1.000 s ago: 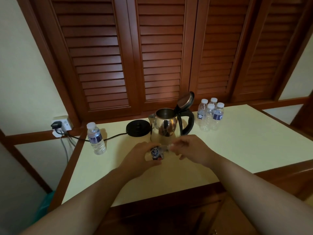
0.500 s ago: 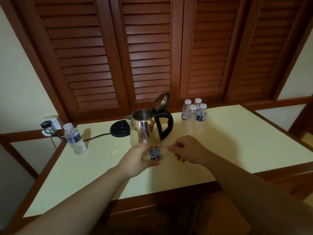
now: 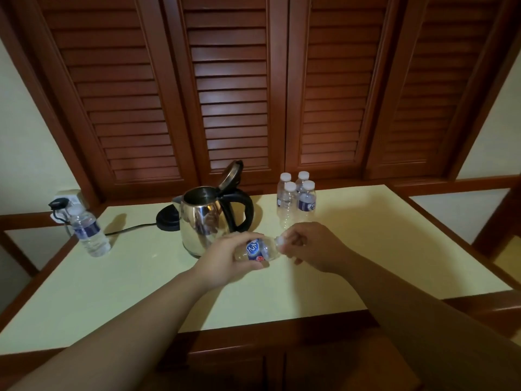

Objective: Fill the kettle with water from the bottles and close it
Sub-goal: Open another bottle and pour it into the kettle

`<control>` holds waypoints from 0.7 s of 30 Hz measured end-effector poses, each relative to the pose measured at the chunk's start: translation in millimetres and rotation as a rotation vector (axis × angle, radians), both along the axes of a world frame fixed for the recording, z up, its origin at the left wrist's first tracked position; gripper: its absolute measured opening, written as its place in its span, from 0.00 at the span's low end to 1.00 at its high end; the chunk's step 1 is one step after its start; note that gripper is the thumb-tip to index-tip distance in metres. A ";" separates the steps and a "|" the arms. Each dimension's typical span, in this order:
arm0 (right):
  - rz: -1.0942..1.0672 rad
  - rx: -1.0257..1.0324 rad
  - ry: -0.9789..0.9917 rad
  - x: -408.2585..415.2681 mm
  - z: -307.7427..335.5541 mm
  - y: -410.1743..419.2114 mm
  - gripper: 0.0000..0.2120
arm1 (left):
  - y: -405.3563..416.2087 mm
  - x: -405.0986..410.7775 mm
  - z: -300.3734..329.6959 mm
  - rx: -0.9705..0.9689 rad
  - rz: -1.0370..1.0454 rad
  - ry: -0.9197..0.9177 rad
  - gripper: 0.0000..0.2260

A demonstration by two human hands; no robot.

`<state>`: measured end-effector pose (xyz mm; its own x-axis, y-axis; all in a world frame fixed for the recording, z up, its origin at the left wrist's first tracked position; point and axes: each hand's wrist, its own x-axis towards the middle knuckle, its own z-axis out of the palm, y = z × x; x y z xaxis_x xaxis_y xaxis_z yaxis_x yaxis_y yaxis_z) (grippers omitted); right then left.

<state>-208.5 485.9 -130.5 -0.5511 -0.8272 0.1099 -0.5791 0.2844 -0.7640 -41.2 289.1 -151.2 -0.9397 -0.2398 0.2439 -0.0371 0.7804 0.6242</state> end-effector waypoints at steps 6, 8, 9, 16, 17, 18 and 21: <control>-0.066 0.061 0.138 -18.5 2.4 13.6 0.28 | 24.0 -23.3 3.4 0.014 0.017 0.017 0.27; -0.072 0.050 0.148 -25.5 0.7 18.7 0.36 | 27.7 -31.1 0.6 0.025 0.051 0.029 0.27; -0.073 0.045 0.138 -29.1 -1.6 21.8 0.40 | 30.6 -34.7 0.2 0.044 0.082 0.038 0.26; -0.176 0.054 0.088 -56.4 -29.7 36.5 0.19 | 41.6 -66.0 -7.9 0.349 0.212 0.085 0.19; -0.185 0.056 0.083 -58.4 -31.4 38.0 0.17 | 42.7 -70.3 -10.2 0.372 0.214 0.086 0.19; -0.188 0.057 0.078 -60.9 -34.1 38.9 0.15 | 42.4 -75.2 -13.8 0.388 0.214 0.084 0.20; -0.208 0.056 0.052 -65.6 -40.6 40.6 0.13 | 44.9 -86.3 -19.7 0.407 0.216 0.068 0.22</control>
